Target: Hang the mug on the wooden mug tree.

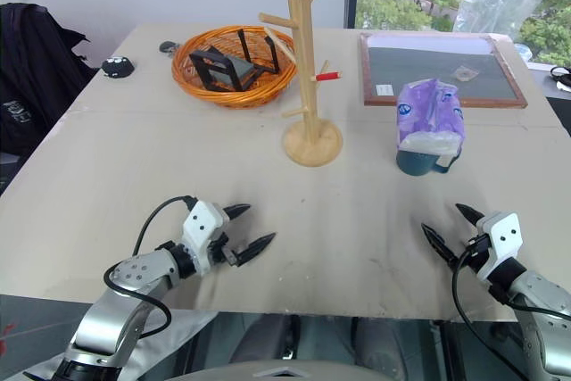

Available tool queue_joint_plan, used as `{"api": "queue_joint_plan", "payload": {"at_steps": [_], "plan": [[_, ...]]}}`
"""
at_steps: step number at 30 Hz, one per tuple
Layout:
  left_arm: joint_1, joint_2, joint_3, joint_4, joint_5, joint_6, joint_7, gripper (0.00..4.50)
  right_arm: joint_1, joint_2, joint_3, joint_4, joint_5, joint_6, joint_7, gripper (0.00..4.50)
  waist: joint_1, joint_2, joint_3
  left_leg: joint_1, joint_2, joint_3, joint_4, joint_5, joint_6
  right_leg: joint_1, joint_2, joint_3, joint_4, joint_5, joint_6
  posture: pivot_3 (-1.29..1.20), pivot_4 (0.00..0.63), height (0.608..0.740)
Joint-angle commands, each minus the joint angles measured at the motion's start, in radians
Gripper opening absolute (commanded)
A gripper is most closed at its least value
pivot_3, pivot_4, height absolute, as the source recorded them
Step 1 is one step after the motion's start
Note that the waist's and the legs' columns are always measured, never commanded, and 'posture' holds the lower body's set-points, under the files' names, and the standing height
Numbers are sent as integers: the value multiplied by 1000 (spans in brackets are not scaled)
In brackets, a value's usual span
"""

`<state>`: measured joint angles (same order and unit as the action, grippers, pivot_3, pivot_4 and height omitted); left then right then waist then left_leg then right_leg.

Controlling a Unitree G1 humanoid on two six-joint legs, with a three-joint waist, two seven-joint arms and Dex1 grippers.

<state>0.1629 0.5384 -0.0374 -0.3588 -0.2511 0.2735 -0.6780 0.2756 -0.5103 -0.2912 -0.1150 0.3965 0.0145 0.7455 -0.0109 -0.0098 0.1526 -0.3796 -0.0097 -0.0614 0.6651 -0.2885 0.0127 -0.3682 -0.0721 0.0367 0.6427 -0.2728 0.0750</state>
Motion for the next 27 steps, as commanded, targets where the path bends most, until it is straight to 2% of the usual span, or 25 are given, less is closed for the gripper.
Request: {"api": "queue_joint_plan", "payload": {"at_steps": [1, 21, 27], "plan": [[17, -17, 1, -22, -9, -28, 1, 4500, -4, -23, -36, -10, 12, -17, 13, 4486, 0, 0, 0, 0, 0, 0, 0, 0, 0, 0, 0, 0, 0, 0, 0, 0, 150, 737], [-11, -57, -11, 56, -3, -100, -19, 4500, -26, -40, -47, -2, 1, -24, -9, 4486, 0, 0, 0, 0, 0, 0, 0, 0, 0, 0, 0, 0, 0, 0, 0, 0, 150, 737], [-55, -49, -16, 15, -36, -82, -49, 4500, -1, -75, -113, -117, 5, -30, -30, 4486, 2, 0, 0, 0, 0, 0, 0, 0, 0, 0, 0, 0, 0, 0, 0, 0, 150, 737]]}}
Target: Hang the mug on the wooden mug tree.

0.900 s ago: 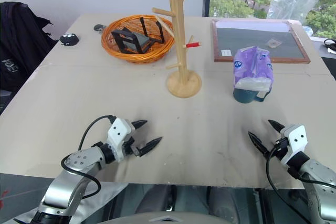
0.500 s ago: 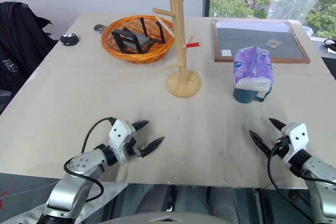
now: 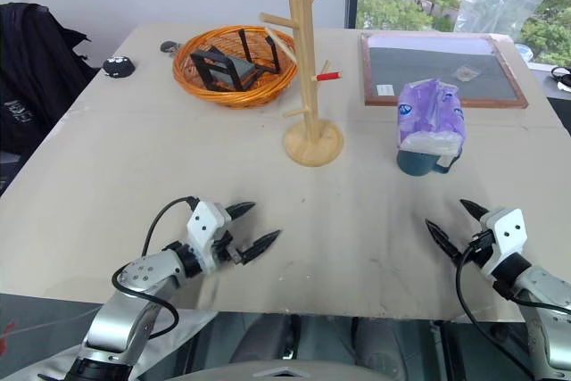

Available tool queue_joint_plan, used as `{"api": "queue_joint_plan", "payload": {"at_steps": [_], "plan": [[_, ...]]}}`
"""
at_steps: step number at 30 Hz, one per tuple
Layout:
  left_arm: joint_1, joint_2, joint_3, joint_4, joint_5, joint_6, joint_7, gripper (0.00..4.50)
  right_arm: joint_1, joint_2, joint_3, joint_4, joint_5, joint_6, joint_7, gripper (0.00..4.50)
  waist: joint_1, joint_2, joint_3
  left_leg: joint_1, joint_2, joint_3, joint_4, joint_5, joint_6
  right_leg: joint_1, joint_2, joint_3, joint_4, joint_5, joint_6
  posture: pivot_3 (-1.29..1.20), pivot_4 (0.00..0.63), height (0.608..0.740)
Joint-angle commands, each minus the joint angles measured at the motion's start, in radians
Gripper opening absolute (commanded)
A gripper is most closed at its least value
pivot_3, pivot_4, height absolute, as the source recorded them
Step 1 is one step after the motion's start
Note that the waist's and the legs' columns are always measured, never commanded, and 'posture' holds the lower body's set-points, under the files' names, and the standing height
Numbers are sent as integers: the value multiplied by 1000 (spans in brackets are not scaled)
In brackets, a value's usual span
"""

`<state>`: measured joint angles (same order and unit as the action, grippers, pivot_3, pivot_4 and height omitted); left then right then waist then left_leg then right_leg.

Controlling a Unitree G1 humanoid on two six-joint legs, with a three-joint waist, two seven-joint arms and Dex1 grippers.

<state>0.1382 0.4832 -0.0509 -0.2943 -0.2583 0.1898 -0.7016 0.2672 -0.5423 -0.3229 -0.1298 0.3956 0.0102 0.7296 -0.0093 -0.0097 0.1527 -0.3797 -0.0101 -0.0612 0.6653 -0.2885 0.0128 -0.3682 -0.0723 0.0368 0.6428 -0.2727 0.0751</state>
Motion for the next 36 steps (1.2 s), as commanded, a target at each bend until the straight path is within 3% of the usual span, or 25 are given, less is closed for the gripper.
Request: {"api": "queue_joint_plan", "payload": {"at_steps": [1, 7, 13, 23, 26, 29, 30, 33, 35, 36], "plan": [[-43, 11, -4, -66, -41, 12, -37, 4500, 7, -55, -97, -131, 15, -12, -17, 4486, 0, 0, 0, 0, 0, 0, 0, 0, 0, 0, 0, 0, 0, 0, 0, 0, 150, 737], [-142, 29, -9, -177, -143, 135, -77, 4500, -92, -129, -132, -236, 40, 78, -56, 4486, -4, -1, 0, 0, 0, 0, 0, 0, 0, 0, 1, 0, 0, 0, 0, 0, 150, 737], [-261, 32, -35, -237, -186, 226, -73, 4500, -309, -138, -15, -199, 28, 138, -55, 4486, -3, -1, 0, 0, -2, 0, 1, 0, 0, 0, 1, 0, 0, 0, 0, 0, 150, 737], [-288, 32, -46, -274, -185, 265, -45, 4500, -439, -132, 108, -40, -47, 104, 1, 4486, -3, -1, 1, -4, -3, 0, 2, 2, -3, -3, 1, 0, -1, 0, 0, 0, 150, 737], [-292, 35, -45, -286, -184, 274, -37, 4500, -460, -144, 126, -3, -91, 63, 18, 3645, -3, -1, 1, -4, -3, 0, 2, 1, -2, -3, 1, 0, 0, 0, 0, 0, 150, 737], [-293, 35, -44, -292, -186, 283, -30, 4500, -462, -144, 128, 7, -104, 41, 28, 2149, -3, -1, 1, -4, -3, 0, 2, 2, -2, -3, 1, 0, 0, 0, 0, 0, 150, 737], [-291, 35, -43, -295, -186, 285, -28, 4500, -459, -143, 127, 5, -108, 32, 28, 1951, -3, -1, 1, -4, -3, 0, 2, 2, -2, -3, 1, 0, 0, 0, 0, 0, 150, 737], [-292, 37, -44, -299, -188, 289, -26, 4500, -456, -138, 113, -4, -114, 11, 20, 539, -3, -1, 1, -4, -3, 0, 2, 2, -3, -3, 1, 0, 0, 0, 0, 0, 150, 737], [-306, 37, -44, -297, -192, 293, -29, 4500, -458, -136, 88, -14, -110, -4, 4, 72, -2, -1, 1, -4, -3, 0, 2, 2, -3, -3, 1, 0, 0, 0, 0, 0, 150, 737], [-316, 35, -44, -294, -197, 296, -33, 4500, -454, -140, 74, -21, -110, -7, -3, 72, -1, -1, 1, -4, -3, 0, 2, 2, -3, -3, 1, 0, 0, 0, 0, 0, 150, 737]]}}
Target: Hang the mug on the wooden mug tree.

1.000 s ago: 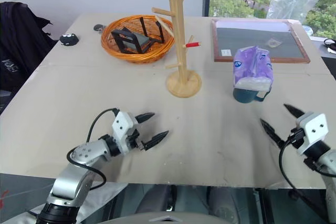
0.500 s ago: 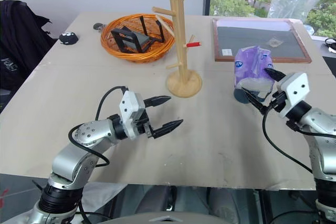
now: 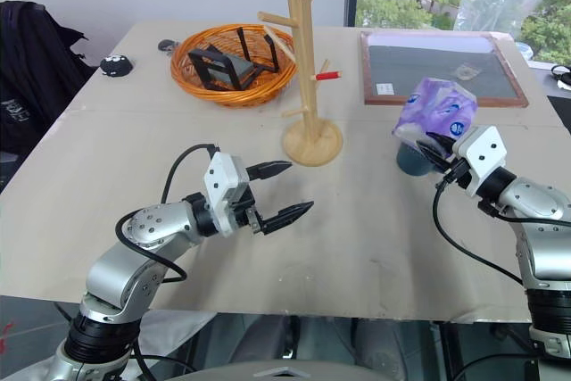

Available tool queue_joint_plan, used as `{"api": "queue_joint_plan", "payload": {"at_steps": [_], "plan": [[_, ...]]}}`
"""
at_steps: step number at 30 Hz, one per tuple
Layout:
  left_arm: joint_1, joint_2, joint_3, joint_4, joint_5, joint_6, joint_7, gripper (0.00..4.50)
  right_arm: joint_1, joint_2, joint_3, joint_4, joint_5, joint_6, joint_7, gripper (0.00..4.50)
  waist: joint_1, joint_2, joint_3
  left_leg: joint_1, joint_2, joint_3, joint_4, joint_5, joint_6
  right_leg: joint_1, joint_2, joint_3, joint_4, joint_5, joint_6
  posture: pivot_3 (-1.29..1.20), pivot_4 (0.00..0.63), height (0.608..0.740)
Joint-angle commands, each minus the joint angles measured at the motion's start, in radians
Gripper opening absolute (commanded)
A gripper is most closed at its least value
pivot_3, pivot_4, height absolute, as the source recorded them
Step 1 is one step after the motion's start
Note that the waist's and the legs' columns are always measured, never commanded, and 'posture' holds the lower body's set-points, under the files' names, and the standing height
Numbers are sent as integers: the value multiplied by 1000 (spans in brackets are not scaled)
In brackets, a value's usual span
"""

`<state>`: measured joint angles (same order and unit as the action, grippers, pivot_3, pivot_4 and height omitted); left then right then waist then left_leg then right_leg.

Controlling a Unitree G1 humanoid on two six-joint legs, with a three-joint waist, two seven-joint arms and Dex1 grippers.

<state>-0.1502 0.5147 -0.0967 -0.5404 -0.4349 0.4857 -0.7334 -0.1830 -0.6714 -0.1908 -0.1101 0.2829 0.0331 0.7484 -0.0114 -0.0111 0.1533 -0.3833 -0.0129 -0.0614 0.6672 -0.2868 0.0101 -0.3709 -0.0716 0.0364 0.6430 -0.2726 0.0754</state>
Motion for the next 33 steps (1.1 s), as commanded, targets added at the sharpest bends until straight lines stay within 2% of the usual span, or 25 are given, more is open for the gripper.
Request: {"api": "queue_joint_plan", "payload": {"at_steps": [1, 7, 12, 15, 18, 19, 21, 23, 24, 25, 26, 27, 30, 33], "plan": [[-41, 0, 2, -44, -28, 3, -5, 4500, 4, -21, -76, -49, 3, -31, -28, 72, 2, 0, 0, 0, 0, 0, 0, 0, 0, 0, 0, 0, 0, 0, 0, 0, 150, 737], [-115, -13, -37, 13, -60, -5, -76, 4500, 152, -82, -260, -150, 5, 11, -60, 72, 11, 0, 0, -1, -1, 0, 0, 0, -1, 0, 0, 0, -1, 0, 0, 0, 150, 737], [-189, -25, -70, 79, -94, -4, -164, 4500, 359, -55, -423, -229, 11, 71, -89, 72, 12, 0, 0, -1, 0, 0, 0, 0, 1, 0, 0, 0, 0, 0, 0, 0, 150, 737], [-207, -3, -103, 125, -102, 0, -247, 4500, 484, -26, -436, -210, -32, 131, -114, 72, 7, 0, 0, 0, 0, 1, 1, -1, 2, 1, 0, 0, 0, 0, 0, 0, 150, 737], [-208, 6, -111, 146, -95, -20, -286, 4500, 523, -2, -418, -198, -25, 166, -127, 72, -5, 0, 0, 1, 0, 1, 0, -1, 2, 1, 1, 1, 0, 0, 0, 0, 150, 737], [-209, 5, -111, 150, -96, -24, -293, 4500, 526, 9, -417, -191, -19, 174, -129, 486, -7, 0, 0, 2, 0, 2, 0, -1, 2, 1, 1, 3, 0, 0, 0, 0, 150, 737], [-211, 6, -113, 155, -89, -32, -305, 4500, 536, 20, -416, -179, -14, 186, -125, 862, -9, 0, 0, 2, 0, 4, 0, -1, 3, 1, 1, 4, 0, 0, 0, 0, 150, 737], [-211, 7, -109, 160, -84, -37, -310, 4500, 553, 26, -429, -171, -26, 204, -140, 1752, -3, 0, 0, 2, 0, 3, 0, -1, 3, 1, 1, 4, 0, 0, 0, 0, 150, 737], [-211, 4, -103, 164, -83, -41, -308, 4500, 563, 29, -441, -167, -25, 221, -147, 2429, -1, 0, 0, 2, 0, 3, 0, -1, 3, 1, 1, 3, 0, 0, 0, 0, 150, 737], [-210, -2, -95, 165, -82, -49, -302, 4500, 575, 33, -456, -175, 0, 244, -139, 2714, 3, 0, 1, 2, 0, 2, 0, -1, 3, 1, 1, 3, 0, 0, 0, 0, 150, 737], [-208, -7, -89, 166, -85, -53, -299, 4500, 584, 38, -471, -190, 29, 260, -130, 3298, 5, 0, 1, 1, 0, 2, 0, -1, 3, 1, 1, 2, 0, 0, 0, 0, 150, 737], [-206, -9, -87, 167, -90, -53, -299, 4500, 586, 47, -488, -213, 67, 281, -125, 3595, 6, 0, 1, 1, 0, 2, 0, -1, 3, 1, 1, 2, 0, 0, 0, 0, 150, 737], [-200, -7, -91, 171, -90, -58, -305, 4500, 582, 53, -515, -296, 177, 336, -105, 3595, 4, 1, 1, 1, 0, 2, 0, -1, 3, 1, 1, 2, 0, 0, 0, 0, 150, 737], [-204, -13, -97, 180, -82, -68, -304, 4500, 546, 57, -475, -407, 316, 401, -85, 3595, -6, 1, 1, 2, 0, 2, 0, -1, 3, 1, 1, 3, 0, 0, 0, 0, 150, 737]]}}
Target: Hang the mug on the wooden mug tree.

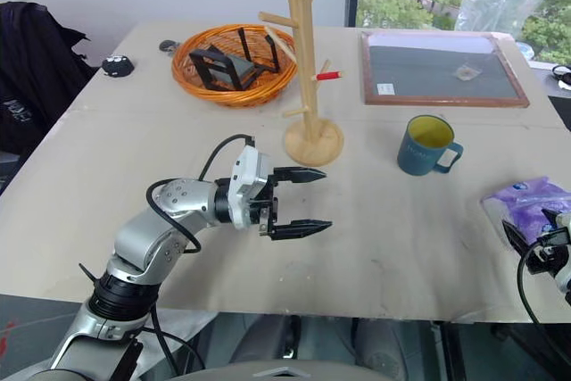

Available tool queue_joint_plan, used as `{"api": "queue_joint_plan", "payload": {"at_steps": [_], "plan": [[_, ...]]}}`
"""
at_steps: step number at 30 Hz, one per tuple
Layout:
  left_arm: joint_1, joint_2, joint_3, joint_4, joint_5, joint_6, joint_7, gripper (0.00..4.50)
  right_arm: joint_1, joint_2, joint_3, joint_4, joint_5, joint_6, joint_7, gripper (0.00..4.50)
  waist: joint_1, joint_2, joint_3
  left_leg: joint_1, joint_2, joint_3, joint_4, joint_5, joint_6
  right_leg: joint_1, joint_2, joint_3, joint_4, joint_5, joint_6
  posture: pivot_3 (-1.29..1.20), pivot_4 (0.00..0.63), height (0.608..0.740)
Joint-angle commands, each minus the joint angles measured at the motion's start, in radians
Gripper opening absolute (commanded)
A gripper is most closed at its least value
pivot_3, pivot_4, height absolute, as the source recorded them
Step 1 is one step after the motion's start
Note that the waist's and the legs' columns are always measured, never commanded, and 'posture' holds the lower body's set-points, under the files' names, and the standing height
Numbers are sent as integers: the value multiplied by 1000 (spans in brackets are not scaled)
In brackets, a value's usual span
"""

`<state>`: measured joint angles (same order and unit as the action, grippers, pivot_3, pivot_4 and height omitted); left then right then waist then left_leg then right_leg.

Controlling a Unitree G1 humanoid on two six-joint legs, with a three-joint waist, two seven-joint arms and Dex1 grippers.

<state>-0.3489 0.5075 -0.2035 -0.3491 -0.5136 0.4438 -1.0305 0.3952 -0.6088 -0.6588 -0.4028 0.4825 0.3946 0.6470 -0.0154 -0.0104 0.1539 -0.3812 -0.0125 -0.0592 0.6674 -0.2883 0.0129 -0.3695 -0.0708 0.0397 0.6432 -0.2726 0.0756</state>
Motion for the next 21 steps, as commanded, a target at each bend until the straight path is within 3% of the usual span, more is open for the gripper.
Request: {"api": "queue_joint_plan", "payload": {"at_steps": [1, 9, 15, 21], "plan": [[-6, -9, 8, -8, 2, -30, -2, 4500, -72, 8, 31, -117, 111, 46, -15, 3595, -3, 0, 0, 0, 0, 0, 0, 0, 0, 0, 0, 0, 0, 0, 0, 0, 150, 737], [-4, -13, 7, -38, 34, -8, 64, 4500, -302, 65, 261, 100, -134, -26, -205, 3595, 9, -2, 0, -2, -1, -2, 1, 2, -3, -1, 0, -2, -1, 0, 0, 0, 150, 737], [-2, -11, 6, -95, 60, 41, 156, 4500, -450, 119, 312, 275, -191, -90, -260, 3595, 2, -1, 0, -2, -1, -1, 0, 2, -4, -2, 0, -1, 0, 0, 0, 0, 150, 737], [14, -12, 5, -91, 79, 40, 198, 4500, -498, 137, 331, 336, -199, -111, -259, 3595, 3, -1, 0, -2, -1, -1, 0, 2, -4, -2, 0, -1, 1, 0, 0, 0, 150, 737]]}}
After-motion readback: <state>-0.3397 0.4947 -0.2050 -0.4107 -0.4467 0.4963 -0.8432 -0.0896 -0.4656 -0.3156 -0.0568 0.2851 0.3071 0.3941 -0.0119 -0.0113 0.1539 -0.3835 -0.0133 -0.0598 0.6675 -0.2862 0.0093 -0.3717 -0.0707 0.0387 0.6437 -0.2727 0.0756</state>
